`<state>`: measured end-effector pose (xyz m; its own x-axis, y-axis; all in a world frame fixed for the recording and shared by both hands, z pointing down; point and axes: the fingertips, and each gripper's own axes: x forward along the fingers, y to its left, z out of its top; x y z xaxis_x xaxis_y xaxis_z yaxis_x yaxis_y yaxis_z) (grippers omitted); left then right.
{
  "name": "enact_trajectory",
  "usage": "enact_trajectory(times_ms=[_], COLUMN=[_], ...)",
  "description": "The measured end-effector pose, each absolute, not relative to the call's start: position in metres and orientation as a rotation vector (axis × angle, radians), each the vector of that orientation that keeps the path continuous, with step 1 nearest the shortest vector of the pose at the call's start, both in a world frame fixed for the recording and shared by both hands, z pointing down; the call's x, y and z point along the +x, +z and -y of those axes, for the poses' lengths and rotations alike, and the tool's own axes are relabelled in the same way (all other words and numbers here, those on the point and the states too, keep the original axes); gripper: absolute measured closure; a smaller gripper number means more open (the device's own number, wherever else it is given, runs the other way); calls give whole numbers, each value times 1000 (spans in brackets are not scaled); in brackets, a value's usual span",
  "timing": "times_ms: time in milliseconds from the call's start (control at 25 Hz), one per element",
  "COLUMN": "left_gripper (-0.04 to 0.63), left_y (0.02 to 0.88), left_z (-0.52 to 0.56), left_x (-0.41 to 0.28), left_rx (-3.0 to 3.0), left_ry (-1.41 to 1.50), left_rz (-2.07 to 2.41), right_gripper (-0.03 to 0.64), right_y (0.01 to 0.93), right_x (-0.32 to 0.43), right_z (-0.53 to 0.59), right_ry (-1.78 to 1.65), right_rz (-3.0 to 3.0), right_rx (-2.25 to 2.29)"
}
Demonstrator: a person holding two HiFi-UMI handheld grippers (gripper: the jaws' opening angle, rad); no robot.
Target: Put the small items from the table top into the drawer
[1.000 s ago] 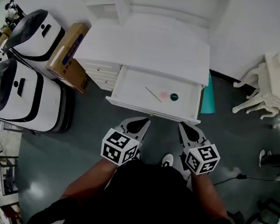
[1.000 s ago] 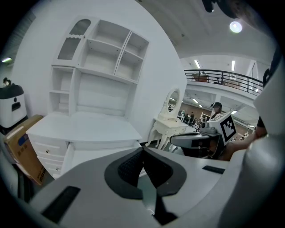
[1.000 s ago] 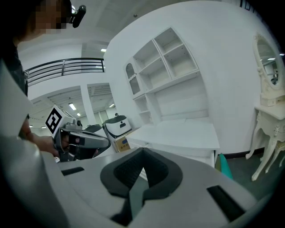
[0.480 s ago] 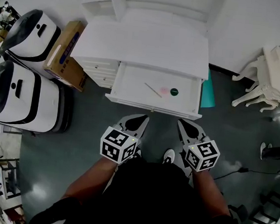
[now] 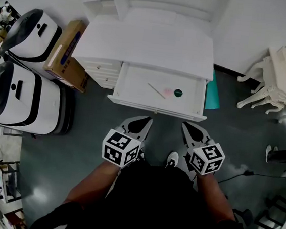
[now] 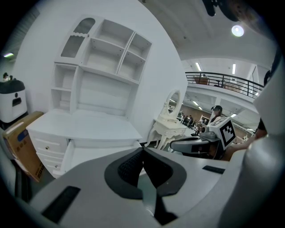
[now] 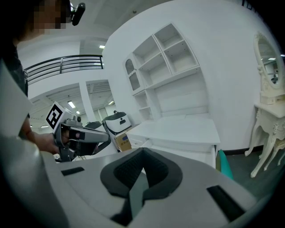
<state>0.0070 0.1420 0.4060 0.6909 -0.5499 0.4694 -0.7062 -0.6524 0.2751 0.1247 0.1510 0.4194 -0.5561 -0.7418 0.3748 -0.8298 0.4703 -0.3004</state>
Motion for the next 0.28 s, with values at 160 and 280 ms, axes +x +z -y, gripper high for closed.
enact_trajectory(times_ms=[160,280], left_gripper=[592,592], left_y=[406,406], left_z=[-142,-141], left_x=[7,7], left_rx=[2459,2457], left_ry=[484,485], left_rz=[970,971], right_gripper=[592,592], right_y=[418,417], right_x=[123,123], right_z=[-150,-149], right_ry=[670,665], right_rz=[2525,2525], right_rx=[1358,1353])
